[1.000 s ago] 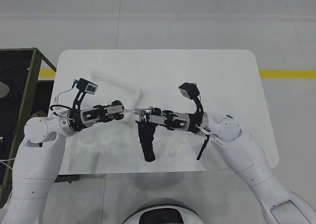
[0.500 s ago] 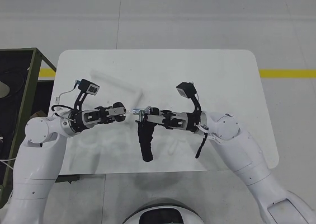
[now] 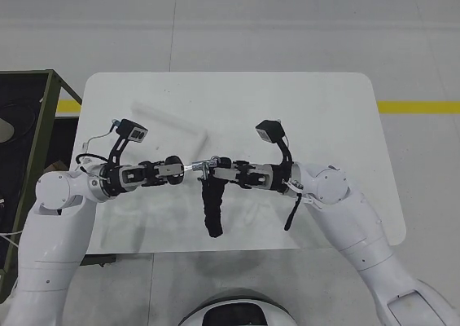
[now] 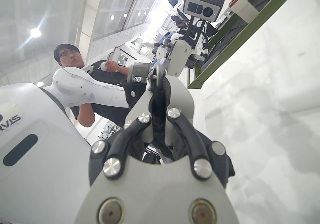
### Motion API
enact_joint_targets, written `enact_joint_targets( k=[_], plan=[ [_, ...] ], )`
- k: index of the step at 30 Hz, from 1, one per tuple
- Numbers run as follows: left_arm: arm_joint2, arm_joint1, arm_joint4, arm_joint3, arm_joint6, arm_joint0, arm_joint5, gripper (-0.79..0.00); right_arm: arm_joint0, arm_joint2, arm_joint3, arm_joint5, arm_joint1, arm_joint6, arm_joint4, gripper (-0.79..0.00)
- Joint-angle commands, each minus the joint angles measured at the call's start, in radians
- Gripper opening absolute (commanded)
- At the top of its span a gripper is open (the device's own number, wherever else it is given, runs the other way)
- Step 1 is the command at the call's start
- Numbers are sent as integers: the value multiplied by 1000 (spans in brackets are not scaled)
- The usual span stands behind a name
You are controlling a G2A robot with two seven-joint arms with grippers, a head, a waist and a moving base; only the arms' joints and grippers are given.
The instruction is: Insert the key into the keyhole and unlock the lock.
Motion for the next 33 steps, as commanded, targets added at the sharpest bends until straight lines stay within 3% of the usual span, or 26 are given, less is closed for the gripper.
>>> enact_joint_targets(
  k=[1,8,13,24,33],
  plan=[
    [0,0,1,0,2,0,0,-785,0,0,0,0,0,0,0,-785],
    [-8,0,9,-15,16,20,-11,-785,0,0,0,0,0,0,0,-785],
    [-43,4,136,-148,58,102,-163,-785,-79,47,-88,59,10,-48,-40,-785],
    [-41,8,334,-184,227,131,-354,-785,-97,59,-136,122,12,-43,-81,-785],
    [-14,41,578,-202,434,152,-560,-785,-99,62,-136,130,11,-51,-86,-785]
  ],
)
